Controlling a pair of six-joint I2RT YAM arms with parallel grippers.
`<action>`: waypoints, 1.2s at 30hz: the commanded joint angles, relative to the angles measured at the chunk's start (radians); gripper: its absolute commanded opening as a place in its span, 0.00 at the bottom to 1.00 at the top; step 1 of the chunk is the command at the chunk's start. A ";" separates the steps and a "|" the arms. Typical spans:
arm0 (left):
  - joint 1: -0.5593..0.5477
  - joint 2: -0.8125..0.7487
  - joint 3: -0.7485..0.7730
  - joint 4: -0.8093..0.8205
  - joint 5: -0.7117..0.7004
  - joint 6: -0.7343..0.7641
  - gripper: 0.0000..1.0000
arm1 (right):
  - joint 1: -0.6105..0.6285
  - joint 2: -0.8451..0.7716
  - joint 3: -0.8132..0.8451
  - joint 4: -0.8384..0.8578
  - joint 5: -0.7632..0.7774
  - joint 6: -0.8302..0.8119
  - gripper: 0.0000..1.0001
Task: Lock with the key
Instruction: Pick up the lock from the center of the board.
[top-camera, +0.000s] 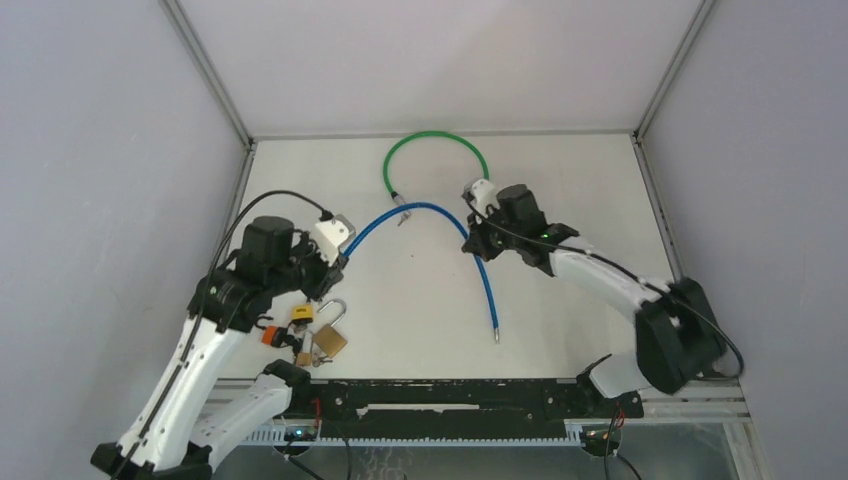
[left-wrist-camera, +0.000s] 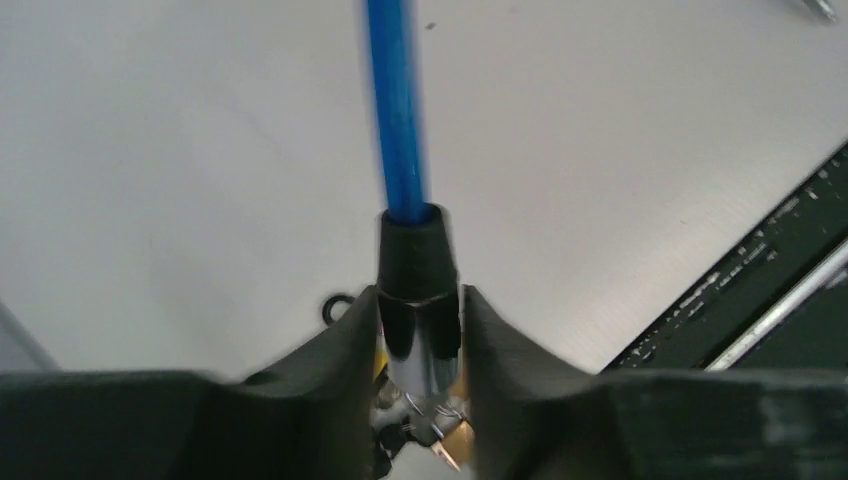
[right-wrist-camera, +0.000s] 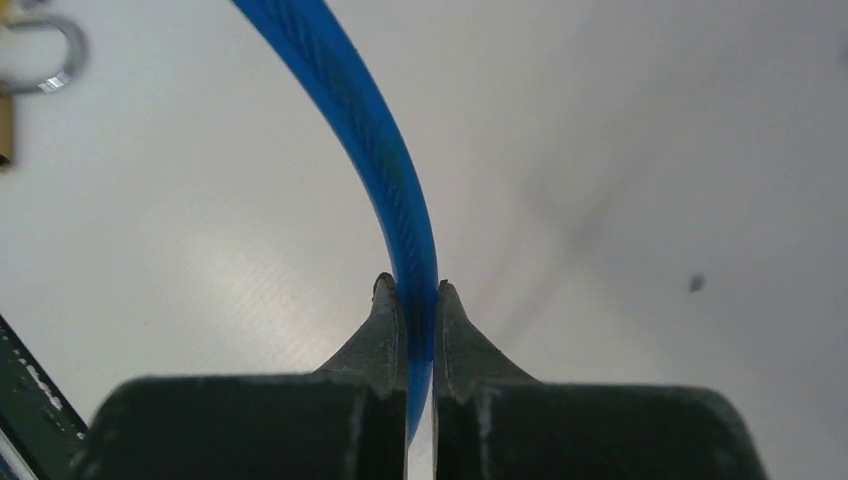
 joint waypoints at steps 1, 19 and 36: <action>-0.006 -0.159 -0.110 0.177 0.248 -0.014 0.57 | 0.025 -0.279 0.034 0.042 0.060 -0.076 0.00; -0.167 -0.225 -0.160 0.460 0.454 -0.196 0.99 | 0.132 -0.682 0.115 0.009 0.152 -0.263 0.00; -0.375 -0.287 -0.311 0.693 0.261 -0.213 0.95 | 0.342 -0.556 0.279 0.019 0.524 -0.301 0.00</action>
